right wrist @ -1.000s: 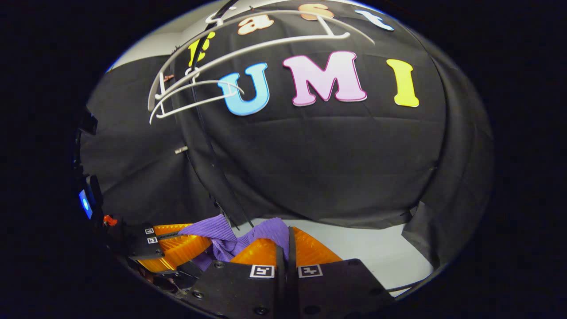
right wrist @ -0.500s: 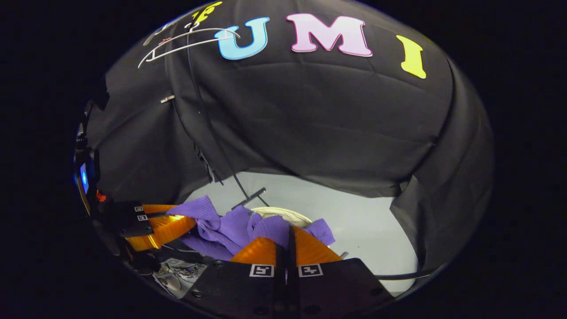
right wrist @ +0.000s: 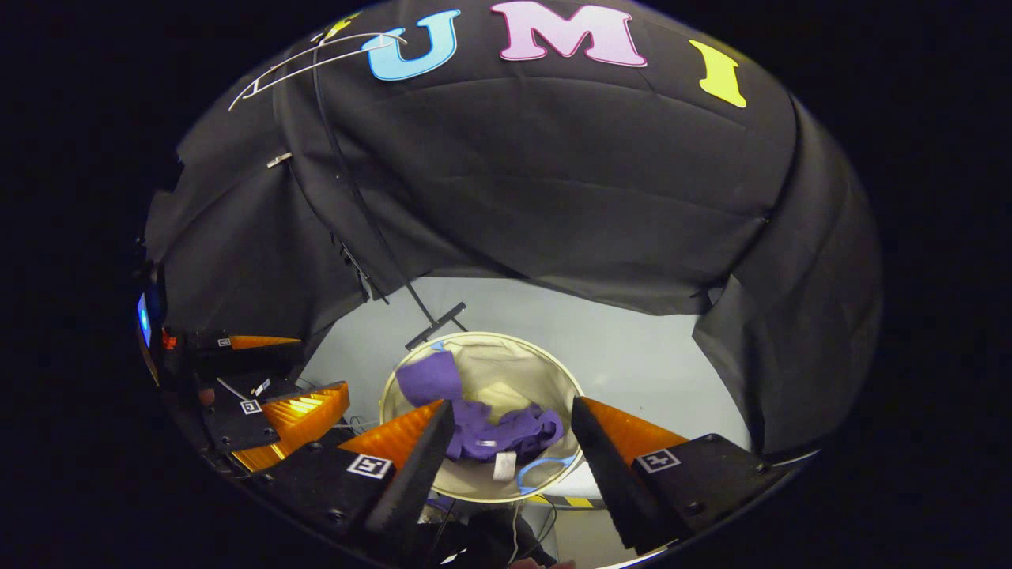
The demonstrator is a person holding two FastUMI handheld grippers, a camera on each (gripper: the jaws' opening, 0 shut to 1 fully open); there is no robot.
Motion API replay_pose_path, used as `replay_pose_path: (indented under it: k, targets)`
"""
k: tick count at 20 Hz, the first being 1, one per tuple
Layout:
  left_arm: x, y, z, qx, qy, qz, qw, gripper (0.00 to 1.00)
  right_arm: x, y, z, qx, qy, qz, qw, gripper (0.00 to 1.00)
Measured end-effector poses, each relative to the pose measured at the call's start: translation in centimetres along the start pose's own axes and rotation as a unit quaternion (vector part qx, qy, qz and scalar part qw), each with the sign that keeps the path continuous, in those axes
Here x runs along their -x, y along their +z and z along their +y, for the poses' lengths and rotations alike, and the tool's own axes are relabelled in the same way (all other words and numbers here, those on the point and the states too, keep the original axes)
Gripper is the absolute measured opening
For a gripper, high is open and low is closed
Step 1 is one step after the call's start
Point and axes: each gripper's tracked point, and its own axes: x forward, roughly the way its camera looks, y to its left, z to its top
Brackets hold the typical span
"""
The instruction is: Grasp the clothes on the hanger with both hands and then place them into the laundry hamper below.
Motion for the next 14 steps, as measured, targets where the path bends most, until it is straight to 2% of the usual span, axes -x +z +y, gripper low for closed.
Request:
replay_pose_path:
  k: [2,5,9,14]
  targets:
    - [0.1,-0.4,0.1,0.003,0.002,0.005,1.000,0.95,0.1,0.2,0.0,-0.009,0.000,-0.009,1.000,0.95]
    - [0.7,-0.4,0.5,0.015,0.004,0.007,1.000,0.94,0.3,0.2,-0.3,0.007,-0.010,-0.011,1.000,1.00]
    - [2.1,-0.2,0.2,0.027,0.004,0.003,1.000,0.95,1.5,1.0,1.3,-0.005,0.013,-0.029,0.999,0.99]
    - [4.9,1.6,0.4,0.012,0.014,-0.027,0.999,0.94,4.7,3.9,2.1,0.009,-0.012,-0.075,0.997,0.99]
